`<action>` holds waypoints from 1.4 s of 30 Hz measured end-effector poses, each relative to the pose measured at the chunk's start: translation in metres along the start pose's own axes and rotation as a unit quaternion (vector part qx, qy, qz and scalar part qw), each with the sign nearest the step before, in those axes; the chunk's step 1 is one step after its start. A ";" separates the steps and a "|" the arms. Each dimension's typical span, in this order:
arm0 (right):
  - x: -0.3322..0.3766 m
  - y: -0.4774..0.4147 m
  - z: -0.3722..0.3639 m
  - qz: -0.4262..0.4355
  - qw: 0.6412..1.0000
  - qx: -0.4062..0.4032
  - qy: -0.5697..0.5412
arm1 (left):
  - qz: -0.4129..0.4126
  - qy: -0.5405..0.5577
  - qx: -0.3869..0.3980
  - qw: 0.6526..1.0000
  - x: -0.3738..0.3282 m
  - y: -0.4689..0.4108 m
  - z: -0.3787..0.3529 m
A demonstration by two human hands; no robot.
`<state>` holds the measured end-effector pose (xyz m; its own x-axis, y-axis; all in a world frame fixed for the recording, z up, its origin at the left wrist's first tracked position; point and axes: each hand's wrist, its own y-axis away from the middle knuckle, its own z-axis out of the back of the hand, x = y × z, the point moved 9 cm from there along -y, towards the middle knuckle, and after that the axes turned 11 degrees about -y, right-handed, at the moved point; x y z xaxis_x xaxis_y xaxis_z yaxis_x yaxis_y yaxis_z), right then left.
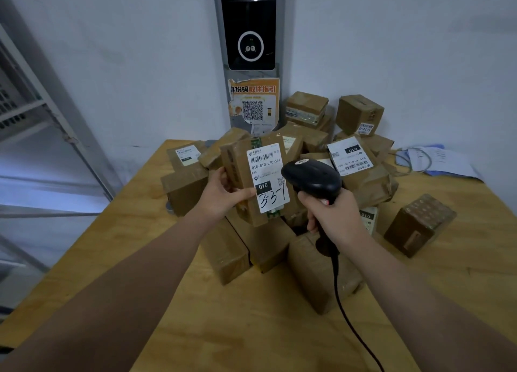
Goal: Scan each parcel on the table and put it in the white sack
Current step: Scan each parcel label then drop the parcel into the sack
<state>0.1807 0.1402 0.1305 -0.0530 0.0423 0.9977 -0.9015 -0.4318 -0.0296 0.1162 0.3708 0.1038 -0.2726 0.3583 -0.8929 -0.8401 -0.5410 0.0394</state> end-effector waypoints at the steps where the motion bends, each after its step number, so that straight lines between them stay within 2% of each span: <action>1: -0.004 0.001 -0.003 -0.007 1.000 -0.002 -0.007 | 0.000 0.003 -0.006 1.000 0.002 0.002 -0.002; 6: -0.007 0.007 -0.016 -0.018 1.000 -0.006 -0.020 | 0.000 0.012 -0.026 1.000 0.012 0.003 -0.008; 14: -0.006 0.013 -0.013 -0.031 0.999 -0.034 0.029 | 0.002 0.011 -0.034 0.999 0.013 0.007 -0.005; 29: -0.005 0.017 -0.013 -0.019 0.999 -0.038 0.030 | 0.003 -0.007 -0.043 0.999 0.016 0.010 0.000; 35: -0.008 0.020 -0.023 -0.018 1.000 0.008 0.003 | 0.022 -0.002 -0.048 0.999 0.023 0.020 0.002; 42: -0.028 0.040 -0.039 -0.036 0.997 0.069 -0.019 | 0.069 0.013 -0.089 0.994 0.046 0.064 0.019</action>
<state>0.1291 0.1566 0.0993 0.0291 0.0449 0.9986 -0.8348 -0.5484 0.0490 0.0410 0.3673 0.0742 -0.3644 0.2527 -0.8963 -0.6991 -0.7101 0.0840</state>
